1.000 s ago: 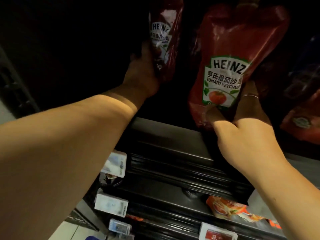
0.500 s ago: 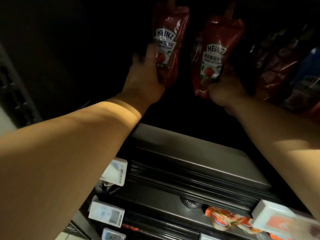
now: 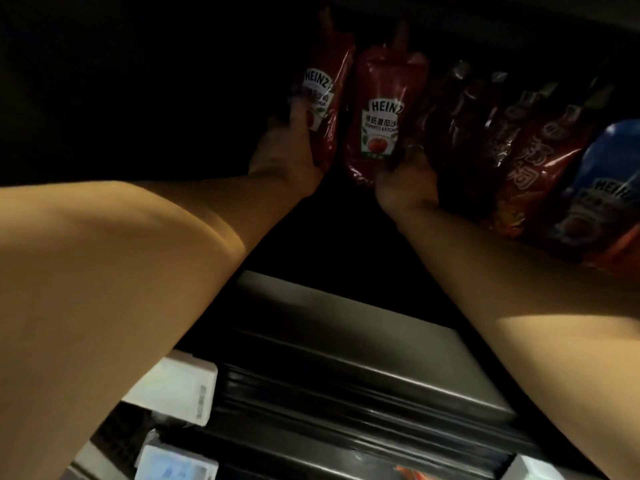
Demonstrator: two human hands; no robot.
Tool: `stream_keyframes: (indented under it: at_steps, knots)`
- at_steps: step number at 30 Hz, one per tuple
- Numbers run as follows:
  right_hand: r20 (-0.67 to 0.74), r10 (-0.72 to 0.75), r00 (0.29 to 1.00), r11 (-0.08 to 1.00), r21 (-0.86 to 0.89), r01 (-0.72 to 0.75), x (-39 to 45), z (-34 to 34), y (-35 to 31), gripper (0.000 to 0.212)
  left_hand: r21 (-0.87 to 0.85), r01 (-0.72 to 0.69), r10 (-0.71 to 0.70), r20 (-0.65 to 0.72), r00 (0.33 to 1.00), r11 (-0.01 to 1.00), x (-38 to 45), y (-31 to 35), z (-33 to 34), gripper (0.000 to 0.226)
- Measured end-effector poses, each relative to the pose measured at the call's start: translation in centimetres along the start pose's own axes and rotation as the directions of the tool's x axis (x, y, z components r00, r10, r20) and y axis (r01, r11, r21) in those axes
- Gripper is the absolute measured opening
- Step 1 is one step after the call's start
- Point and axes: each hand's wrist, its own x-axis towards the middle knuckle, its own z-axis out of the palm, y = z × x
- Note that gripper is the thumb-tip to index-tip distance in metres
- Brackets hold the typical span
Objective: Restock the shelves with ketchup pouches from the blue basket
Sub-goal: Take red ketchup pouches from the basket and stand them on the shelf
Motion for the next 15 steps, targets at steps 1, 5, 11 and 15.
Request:
stream_keyframes:
  at_steps: [1, 5, 11, 15]
  knots:
    - [0.028, -0.026, 0.999, 0.999, -0.032, 0.027, 0.3, 0.3, -0.2, 0.043, 0.016, 0.004, -0.004, 0.005, 1.0, 1.0, 0.6, -0.2, 0.1, 0.099]
    - [0.094, -0.033, 0.995, 0.996, -0.085, 0.041, 1.9, 1.5, -1.2, 0.045, 0.129, -0.009, 0.012, -0.024, 1.0, 0.992, 1.4, -0.3, 0.5, 0.094]
    - [0.152, 0.009, 0.988, 0.994, -0.105, 0.007, 1.7, 0.9, -0.6, 0.047, 0.094, -0.14, 0.141, -0.008, 0.99, 0.986, 0.8, -0.7, 0.7, 0.092]
    - [0.099, 0.101, 0.99, 0.97, -0.23, -0.076, 1.5, -0.3, 0.5, 0.04, 0.069, -0.166, 0.163, 0.053, 0.985, 0.984, 0.9, -0.8, 0.8, 0.099]
